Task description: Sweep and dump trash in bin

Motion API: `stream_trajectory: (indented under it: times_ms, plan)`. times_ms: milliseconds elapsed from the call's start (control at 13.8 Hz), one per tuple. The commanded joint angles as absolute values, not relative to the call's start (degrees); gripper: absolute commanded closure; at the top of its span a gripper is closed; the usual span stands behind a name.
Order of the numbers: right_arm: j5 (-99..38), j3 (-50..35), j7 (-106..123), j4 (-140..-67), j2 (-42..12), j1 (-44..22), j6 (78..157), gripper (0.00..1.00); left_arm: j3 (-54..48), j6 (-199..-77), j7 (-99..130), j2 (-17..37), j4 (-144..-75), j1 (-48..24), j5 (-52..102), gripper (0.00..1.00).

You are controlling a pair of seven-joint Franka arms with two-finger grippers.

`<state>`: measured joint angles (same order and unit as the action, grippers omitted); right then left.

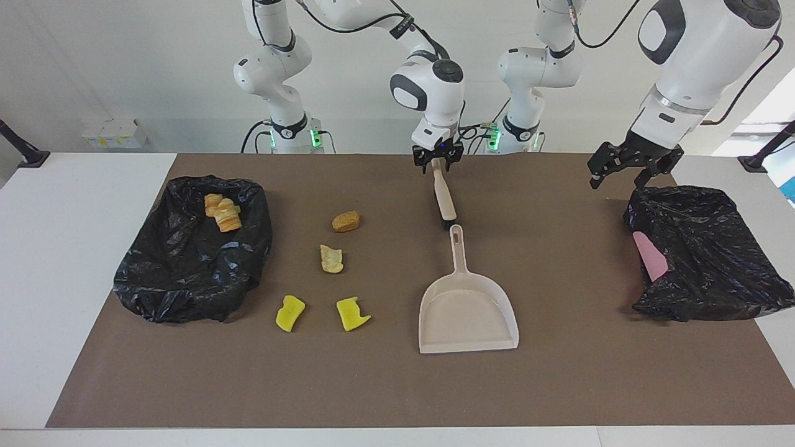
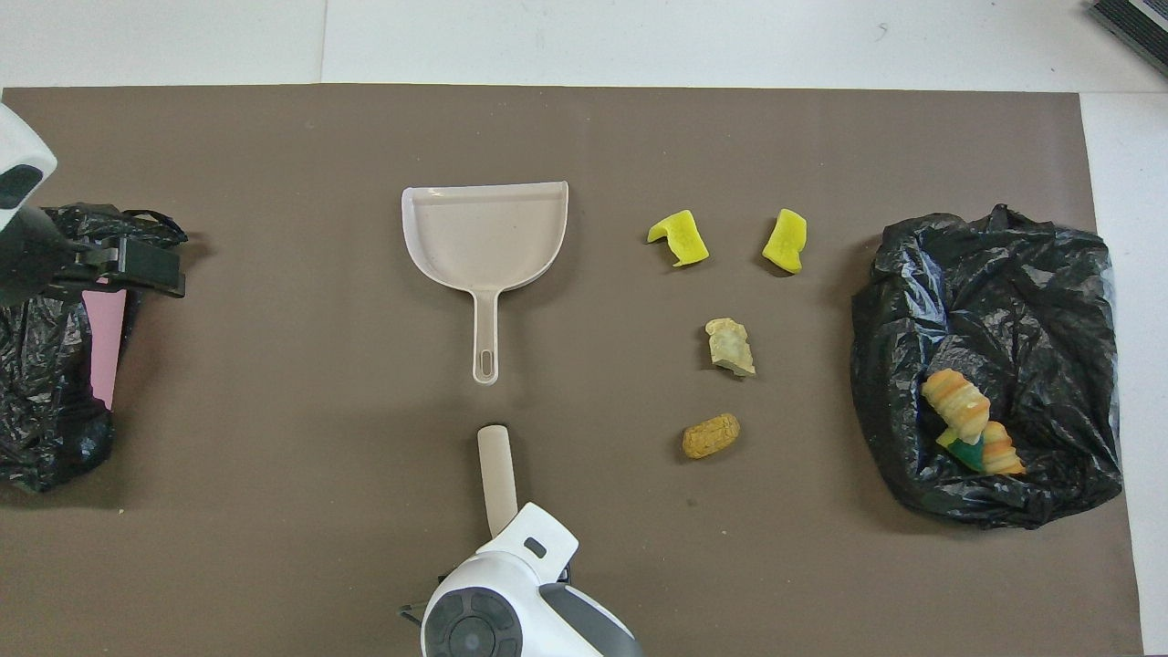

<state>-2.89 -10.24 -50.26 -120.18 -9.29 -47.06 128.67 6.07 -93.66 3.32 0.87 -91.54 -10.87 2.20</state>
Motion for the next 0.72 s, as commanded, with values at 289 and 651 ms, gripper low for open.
stream_trajectory:
  times_ms: [289,651]
  plan:
    - [-6.15,-10.37,-50.45,-120.67,-8.44,-48.78,129.37,0.3,6.86,-93.34,3.25,0.53,-91.32,-12.48,1.14,0.0]
    - [-6.24,-10.37,-47.64,-123.84,-6.94,-48.87,129.2,0.36,6.5,-96.14,3.34,1.49,-92.11,-13.88,1.84,0.0]
